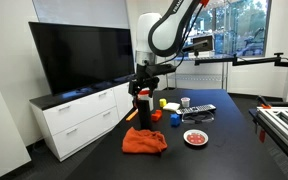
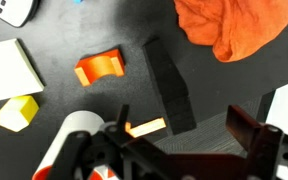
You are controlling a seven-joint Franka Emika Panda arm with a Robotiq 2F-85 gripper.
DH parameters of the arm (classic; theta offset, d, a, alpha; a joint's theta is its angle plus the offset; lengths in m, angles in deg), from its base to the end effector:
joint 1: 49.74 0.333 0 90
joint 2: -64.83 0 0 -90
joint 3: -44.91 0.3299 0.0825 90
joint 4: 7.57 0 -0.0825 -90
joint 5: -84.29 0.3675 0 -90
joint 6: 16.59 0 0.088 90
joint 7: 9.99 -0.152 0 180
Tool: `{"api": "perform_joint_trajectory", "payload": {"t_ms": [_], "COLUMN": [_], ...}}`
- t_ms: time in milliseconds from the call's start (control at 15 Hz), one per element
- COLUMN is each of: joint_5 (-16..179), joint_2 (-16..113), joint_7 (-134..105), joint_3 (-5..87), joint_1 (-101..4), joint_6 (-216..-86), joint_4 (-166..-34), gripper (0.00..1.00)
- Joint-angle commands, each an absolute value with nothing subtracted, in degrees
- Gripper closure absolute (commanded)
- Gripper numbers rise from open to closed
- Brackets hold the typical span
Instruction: Take the black box out of the cup and put the black strap into the cup
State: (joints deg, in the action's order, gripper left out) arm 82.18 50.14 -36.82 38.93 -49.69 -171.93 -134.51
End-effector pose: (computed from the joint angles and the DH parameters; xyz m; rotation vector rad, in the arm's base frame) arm 0.5749 -0.0588 0.2682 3.0070 -0.8218 0.3829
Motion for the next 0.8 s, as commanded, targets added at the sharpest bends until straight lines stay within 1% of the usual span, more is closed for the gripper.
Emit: {"api": "perform_joint_trajectory", "payload": {"t_ms": [0, 200, 333, 533, 733], "joint_5": [81.61, 82.59, 86.25, 94.09, 99.83], "joint_2": [51.34, 51.06, 50.32, 48.16, 44.43], "joint_7": [-35.93, -35.25, -33.21, -27.23, -22.76], "joint_3": [37.94, 38.22, 39.45, 41.58, 41.78], "joint_1": [-48.84, -49.34, -50.83, -53.99, -56.69], "joint_6": [-172.57, -171.73, -168.61, -160.96, -153.04], "joint_4": [-134.78, -133.89, -131.91, -126.77, -120.38], "gripper": [0.0, 0.0, 0.0, 0.0, 0.0]}}
